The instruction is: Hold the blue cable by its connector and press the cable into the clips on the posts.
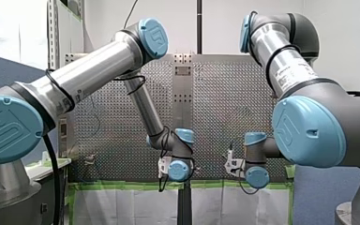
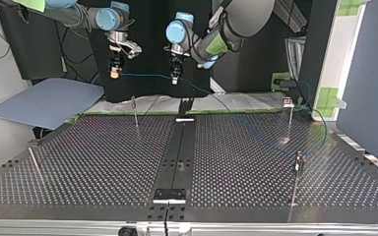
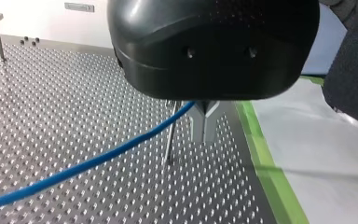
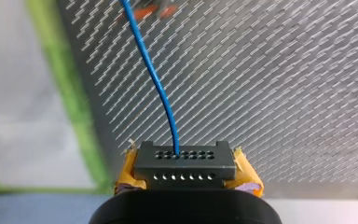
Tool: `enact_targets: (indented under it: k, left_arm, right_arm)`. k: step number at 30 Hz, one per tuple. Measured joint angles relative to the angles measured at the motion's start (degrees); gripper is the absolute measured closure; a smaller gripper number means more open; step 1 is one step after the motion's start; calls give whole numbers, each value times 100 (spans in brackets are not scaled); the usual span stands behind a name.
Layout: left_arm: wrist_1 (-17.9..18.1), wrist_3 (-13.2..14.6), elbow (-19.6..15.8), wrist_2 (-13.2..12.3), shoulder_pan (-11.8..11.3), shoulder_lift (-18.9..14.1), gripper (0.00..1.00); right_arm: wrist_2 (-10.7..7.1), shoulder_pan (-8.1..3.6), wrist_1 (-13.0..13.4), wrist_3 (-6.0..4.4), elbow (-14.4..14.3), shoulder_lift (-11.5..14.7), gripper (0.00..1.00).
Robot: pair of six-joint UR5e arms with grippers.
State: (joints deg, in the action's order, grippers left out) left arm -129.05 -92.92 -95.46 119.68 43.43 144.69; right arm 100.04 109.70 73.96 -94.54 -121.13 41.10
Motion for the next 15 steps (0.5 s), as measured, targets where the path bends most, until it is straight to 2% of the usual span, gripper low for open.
enact_targets:
  k: [7,12,15]
  left_arm:
    - [16,-64,324,22,160,293,100]
    - [-138,-70,587,37,267,514,100]
    - [-236,-94,733,70,321,656,100]
  right_arm:
    - [-58,-285,-8,0,-301,-268,100]
    - [-209,-399,-111,13,-202,-304,100]
    - [-309,-477,-234,79,-72,-305,100]
